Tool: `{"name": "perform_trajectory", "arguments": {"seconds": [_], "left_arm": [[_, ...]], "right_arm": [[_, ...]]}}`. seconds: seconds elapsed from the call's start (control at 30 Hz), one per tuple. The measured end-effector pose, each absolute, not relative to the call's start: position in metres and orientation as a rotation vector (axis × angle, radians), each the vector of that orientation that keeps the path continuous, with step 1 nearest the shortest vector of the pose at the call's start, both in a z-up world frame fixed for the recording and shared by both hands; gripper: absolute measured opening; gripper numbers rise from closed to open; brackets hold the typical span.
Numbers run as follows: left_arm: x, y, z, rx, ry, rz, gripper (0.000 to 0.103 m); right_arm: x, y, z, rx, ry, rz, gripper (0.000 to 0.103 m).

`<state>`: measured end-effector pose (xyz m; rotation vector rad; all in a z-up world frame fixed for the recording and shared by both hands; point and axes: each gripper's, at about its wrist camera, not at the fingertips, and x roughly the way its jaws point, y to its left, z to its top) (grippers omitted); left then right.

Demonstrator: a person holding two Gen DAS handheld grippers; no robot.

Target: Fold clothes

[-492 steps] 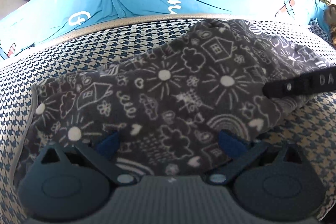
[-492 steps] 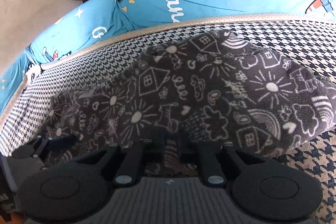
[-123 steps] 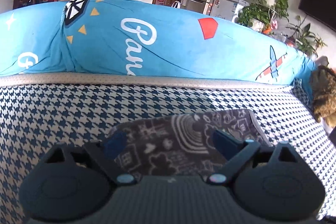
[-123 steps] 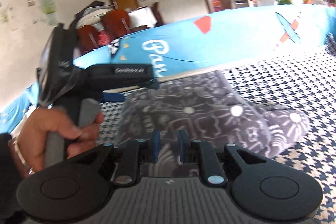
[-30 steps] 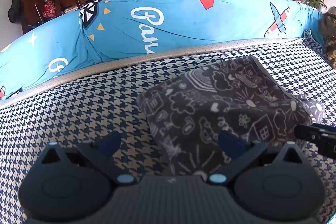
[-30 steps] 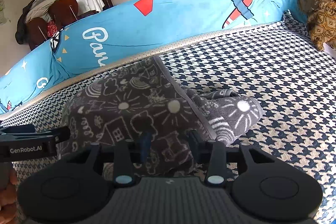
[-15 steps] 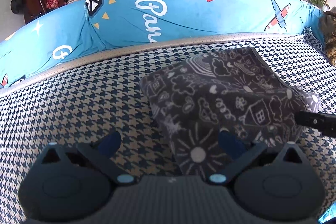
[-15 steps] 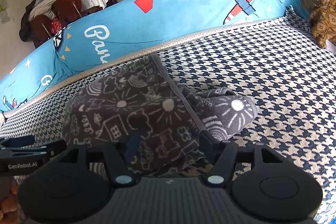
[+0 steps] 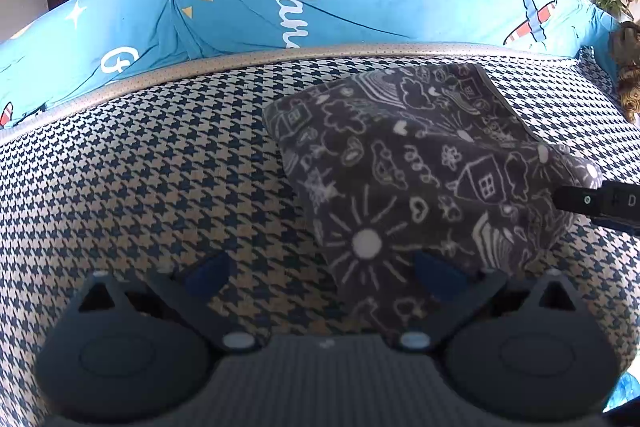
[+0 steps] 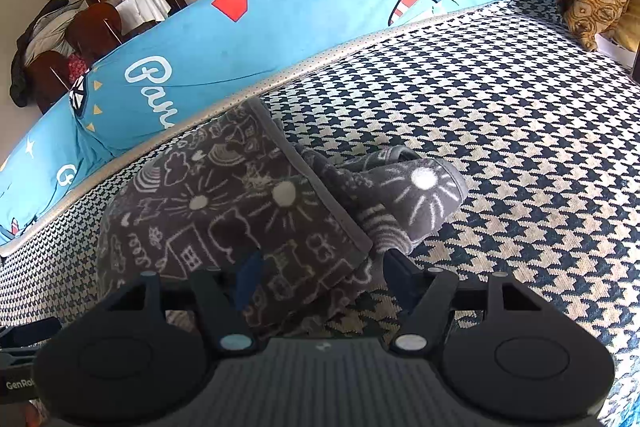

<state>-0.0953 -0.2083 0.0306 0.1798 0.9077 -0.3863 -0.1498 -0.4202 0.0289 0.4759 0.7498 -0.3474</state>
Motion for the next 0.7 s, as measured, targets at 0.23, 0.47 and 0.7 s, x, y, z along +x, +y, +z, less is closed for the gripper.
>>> {"name": "perform_trajectory", "arguments": {"seconds": [0.23,0.47,0.7], "left_arm": [[-0.099,-0.206,0.032,0.173,0.910,-0.389,0.103],[-0.103,-0.210,0.036,0.173,0.897,-0.419,0.103],[-0.109,-0.216,0.036,0.210,0.878,-0.423,0.103]], "right_arm": [[-0.149,-0.422,0.027,0.468,0.763,-0.356,0.068],[-0.150,-0.427,0.025,0.482,0.761,-0.372,0.068],[-0.150,-0.431,0.023,0.484,0.763,-0.390,0.068]]}}
